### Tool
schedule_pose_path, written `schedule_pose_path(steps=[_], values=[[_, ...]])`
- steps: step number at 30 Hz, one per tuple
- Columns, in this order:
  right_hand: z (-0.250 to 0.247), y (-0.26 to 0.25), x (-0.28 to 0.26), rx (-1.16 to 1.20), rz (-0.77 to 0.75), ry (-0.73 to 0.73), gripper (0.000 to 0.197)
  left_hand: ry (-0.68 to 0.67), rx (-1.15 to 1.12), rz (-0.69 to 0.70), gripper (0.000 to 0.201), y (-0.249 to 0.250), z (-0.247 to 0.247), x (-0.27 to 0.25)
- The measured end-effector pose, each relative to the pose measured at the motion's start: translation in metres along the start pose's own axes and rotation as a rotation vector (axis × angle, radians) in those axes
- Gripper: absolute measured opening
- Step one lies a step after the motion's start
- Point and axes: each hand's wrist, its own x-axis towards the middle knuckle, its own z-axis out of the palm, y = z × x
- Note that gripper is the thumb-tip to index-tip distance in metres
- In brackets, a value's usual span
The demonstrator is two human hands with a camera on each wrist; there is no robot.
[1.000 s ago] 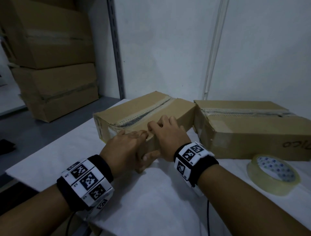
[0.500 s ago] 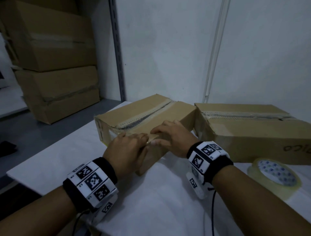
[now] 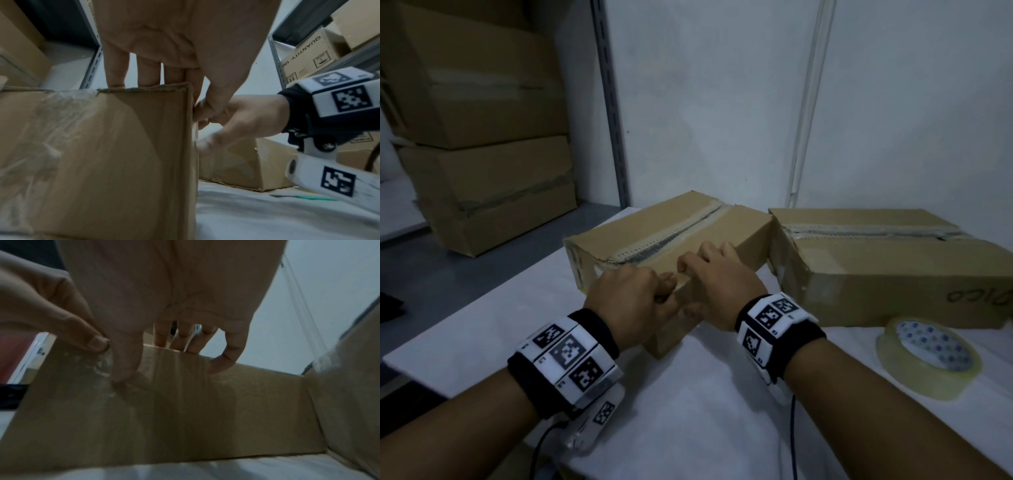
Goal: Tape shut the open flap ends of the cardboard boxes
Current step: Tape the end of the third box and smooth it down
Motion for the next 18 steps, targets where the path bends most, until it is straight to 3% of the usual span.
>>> schedule_pose_path(steps=[3,6,8,10,13,18], values=[[0.001,-0.002,-0.001,-0.011,0.021,0.007,0.054,-0.047,0.041,-0.009,0.068,0.002,-0.001,0.0],[-0.002,-0.003,0.001,-0.021,0.021,-0.011,0.056,-0.07,0.072,0.02,0.033,0.007,-0.006,-0.004],[-0.004,-0.004,0.002,-0.016,0.017,-0.016,0.058,-0.071,0.046,0.029,0.023,0.008,-0.007,-0.007],[-0.003,-0.005,0.002,-0.043,0.019,-0.021,0.065,-0.06,0.019,0.038,0.024,0.011,-0.008,-0.01],[0.004,-0.009,0.001,-0.129,0.034,-0.029,0.08,-0.081,0.102,0.052,0.047,0.015,-0.004,-0.012],[-0.002,-0.007,0.003,-0.032,0.035,-0.014,0.065,-0.082,0.132,0.073,0.055,0.014,-0.008,-0.014]])
